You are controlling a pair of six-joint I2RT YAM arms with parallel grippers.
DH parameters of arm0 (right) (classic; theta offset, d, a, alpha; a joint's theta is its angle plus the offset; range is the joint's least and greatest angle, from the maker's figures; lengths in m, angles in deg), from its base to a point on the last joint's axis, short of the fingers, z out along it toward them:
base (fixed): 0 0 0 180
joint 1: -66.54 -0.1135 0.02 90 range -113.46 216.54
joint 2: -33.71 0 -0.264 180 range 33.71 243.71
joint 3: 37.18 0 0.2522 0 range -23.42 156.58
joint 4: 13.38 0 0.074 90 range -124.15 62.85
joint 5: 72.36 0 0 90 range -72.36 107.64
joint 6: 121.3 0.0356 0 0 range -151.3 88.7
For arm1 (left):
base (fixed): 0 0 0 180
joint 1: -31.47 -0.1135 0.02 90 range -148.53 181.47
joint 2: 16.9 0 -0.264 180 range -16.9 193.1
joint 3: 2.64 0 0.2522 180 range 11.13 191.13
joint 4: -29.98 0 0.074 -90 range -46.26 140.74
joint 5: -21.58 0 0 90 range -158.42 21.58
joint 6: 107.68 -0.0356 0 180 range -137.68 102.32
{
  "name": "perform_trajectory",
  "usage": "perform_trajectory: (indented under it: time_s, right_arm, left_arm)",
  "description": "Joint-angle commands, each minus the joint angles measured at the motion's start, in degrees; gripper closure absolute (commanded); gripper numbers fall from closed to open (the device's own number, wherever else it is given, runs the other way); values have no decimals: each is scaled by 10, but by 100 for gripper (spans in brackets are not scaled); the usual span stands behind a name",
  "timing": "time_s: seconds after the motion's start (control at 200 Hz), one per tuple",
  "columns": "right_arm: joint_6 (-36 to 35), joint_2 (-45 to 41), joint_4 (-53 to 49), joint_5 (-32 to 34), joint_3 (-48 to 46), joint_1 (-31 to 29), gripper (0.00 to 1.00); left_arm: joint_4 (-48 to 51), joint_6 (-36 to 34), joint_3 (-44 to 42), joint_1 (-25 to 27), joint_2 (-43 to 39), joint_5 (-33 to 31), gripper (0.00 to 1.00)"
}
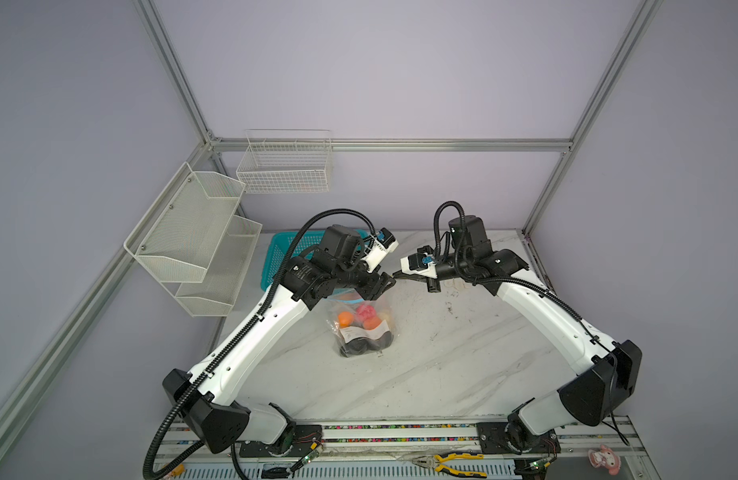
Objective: Place the food in the zip-top bag and seal the zipper
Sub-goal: 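Press the zipper closed near the left gripper with the right gripper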
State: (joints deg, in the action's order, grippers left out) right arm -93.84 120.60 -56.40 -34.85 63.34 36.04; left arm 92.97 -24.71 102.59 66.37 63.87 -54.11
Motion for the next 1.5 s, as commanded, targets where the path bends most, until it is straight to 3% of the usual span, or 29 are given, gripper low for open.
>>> perform_trajectory:
  time_s: [0.0,0.245,0.55,0.815,0.86,0.935,0.995,1.365,1.455,1.5]
  right_arm:
    - [-13,-15,1,-25,6,3,100]
    - [-11,-9,1,-20,11,4,100]
    - [-7,6,1,-24,18,4,100]
    - [-3,12,2,-35,17,4,100]
    - [2,13,2,-40,18,4,86]
    - [21,11,5,-44,19,4,71]
    - [41,3,11,-53,15,5,66]
    - [76,-23,82,-235,-77,80,66]
    - [109,-31,145,-245,-112,81,67]
    - [170,-42,230,-247,-143,80,67]
  left_arm:
    - [9,-26,54,-2,-9,21,48]
    - [18,-25,43,-2,-20,3,67]
    - [23,-24,42,-2,-28,-6,78]
    - [25,-23,46,-2,-29,-11,95]
    - [24,-23,47,-2,-29,-11,100]
    - [24,-20,48,-2,-27,-10,100]
    - [22,-16,48,-2,-25,-5,100]
    - [-12,12,37,-3,-50,49,100]
    - [-22,16,32,-3,-52,61,100]
    - [-22,17,32,-3,-50,66,100]
